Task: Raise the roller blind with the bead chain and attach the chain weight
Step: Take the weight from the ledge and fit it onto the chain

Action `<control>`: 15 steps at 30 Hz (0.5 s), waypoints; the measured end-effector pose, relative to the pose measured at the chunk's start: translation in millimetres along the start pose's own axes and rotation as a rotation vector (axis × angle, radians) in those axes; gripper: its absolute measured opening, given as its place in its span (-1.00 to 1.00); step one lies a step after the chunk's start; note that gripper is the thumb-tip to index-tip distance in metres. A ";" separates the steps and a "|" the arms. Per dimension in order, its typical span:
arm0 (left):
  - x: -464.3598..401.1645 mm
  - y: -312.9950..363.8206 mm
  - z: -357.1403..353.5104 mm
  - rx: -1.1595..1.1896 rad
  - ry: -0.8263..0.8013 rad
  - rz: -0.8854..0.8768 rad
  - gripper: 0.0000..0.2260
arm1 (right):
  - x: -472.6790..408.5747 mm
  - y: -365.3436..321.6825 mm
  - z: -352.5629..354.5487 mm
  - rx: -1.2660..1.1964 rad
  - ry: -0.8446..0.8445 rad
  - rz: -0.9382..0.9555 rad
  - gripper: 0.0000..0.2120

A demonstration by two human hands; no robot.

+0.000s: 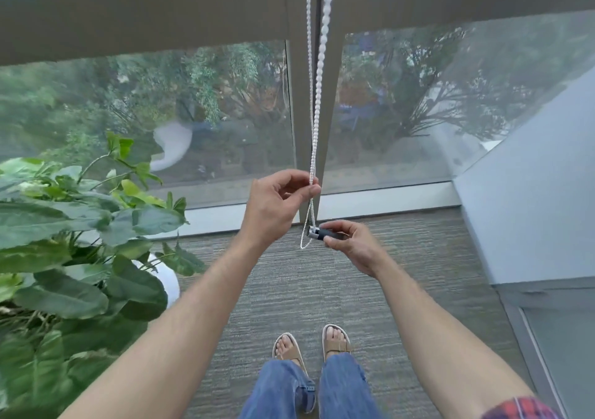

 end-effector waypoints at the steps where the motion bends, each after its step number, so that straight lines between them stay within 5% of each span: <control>1: -2.3 -8.4 -2.6 0.002 0.001 0.002 -0.79 | -4.8 8.4 4.5 0.022 -0.015 -0.010 -0.69; 15: -29.4 -91.9 -41.1 0.080 0.092 -0.168 -0.88 | -67.1 154.8 43.2 0.181 -0.020 -0.085 -0.50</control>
Point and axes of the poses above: each hand's wrist, its own x-axis away from the middle knuckle, its own z-axis out of the back of the hand, y = z × x, the point moved 1 cm from there along -x, towards the middle knuckle, and after that the axes turned 11 degrees about z, right-handed, at the moved point
